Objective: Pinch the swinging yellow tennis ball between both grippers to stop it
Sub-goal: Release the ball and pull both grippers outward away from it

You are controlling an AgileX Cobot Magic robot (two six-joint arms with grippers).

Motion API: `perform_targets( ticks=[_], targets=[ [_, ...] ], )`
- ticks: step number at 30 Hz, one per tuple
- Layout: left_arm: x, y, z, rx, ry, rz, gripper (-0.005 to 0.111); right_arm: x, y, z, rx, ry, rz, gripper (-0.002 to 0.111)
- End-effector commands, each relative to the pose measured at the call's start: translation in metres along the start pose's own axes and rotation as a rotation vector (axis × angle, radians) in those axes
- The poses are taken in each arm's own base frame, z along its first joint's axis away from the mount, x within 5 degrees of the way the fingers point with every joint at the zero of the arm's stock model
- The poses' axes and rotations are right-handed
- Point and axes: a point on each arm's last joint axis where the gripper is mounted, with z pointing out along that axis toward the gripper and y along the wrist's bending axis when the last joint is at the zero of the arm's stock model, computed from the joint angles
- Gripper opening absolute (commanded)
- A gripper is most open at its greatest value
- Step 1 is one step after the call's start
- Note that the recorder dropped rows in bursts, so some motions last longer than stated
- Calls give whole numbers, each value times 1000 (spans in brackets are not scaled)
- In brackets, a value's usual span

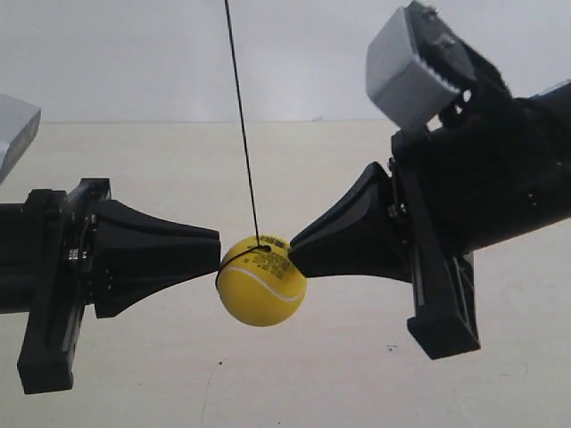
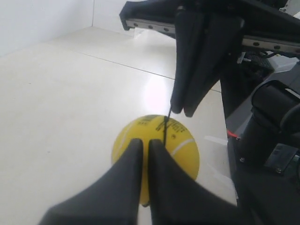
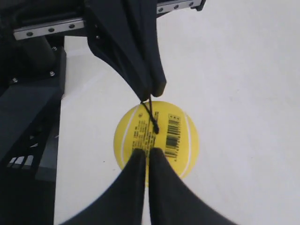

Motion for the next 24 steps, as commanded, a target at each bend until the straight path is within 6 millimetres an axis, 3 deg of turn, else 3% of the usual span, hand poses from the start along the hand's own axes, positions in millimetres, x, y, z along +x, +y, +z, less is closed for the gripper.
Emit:
perform_targets(
  ticks=[1, 17, 24],
  targets=[
    [-7, -3, -3, -30, -1, 36, 5, -8, 9, -18, 81, -35, -61, 0],
    [-30, -12, -33, -381, 44, 13, 5, -18, 35, -62, 281, -98, -142, 0],
    [-41, -25, -55, -543, 20, 20, 5, -6, 49, -77, 394, -157, -149, 0]
  ],
)
